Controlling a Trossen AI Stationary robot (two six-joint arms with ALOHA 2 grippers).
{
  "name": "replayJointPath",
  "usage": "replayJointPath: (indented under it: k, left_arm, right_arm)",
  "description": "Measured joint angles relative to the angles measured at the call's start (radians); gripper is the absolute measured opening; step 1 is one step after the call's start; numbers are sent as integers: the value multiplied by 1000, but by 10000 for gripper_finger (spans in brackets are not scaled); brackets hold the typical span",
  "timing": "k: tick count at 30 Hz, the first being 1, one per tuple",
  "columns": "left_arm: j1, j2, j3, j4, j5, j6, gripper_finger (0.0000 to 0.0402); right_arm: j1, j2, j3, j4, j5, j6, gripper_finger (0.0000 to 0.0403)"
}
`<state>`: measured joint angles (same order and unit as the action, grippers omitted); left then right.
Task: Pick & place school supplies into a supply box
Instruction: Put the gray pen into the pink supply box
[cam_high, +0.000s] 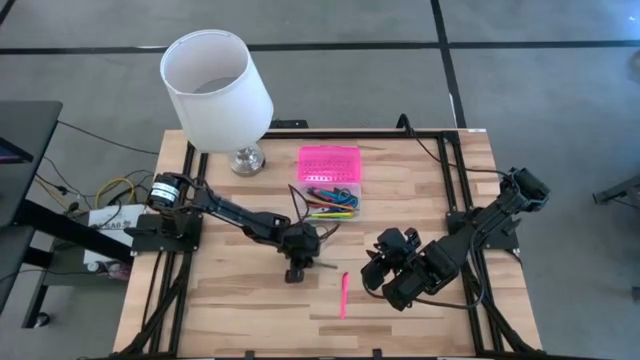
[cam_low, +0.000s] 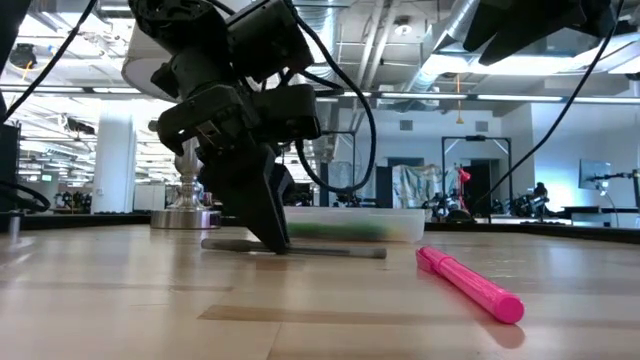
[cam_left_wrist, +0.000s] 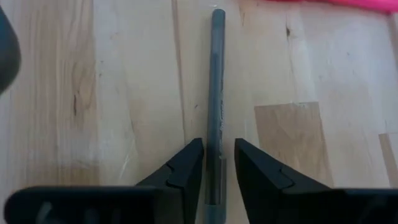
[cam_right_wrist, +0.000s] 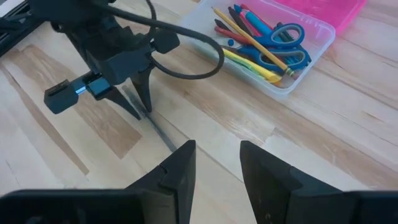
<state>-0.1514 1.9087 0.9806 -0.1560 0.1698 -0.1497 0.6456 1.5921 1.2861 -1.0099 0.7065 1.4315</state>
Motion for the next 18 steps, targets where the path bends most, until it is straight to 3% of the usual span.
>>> replayJointPath:
  k: [5, 18]
  left_arm:
    - [-14, 6, 45, -60, -46, 55, 98]
    - [-14, 8, 101, -148, -100, 138, 67]
  right_arm:
    - [-4, 0, 0, -4, 0, 0, 118]
    - [-6, 0, 0, -4, 1, 1, 118]
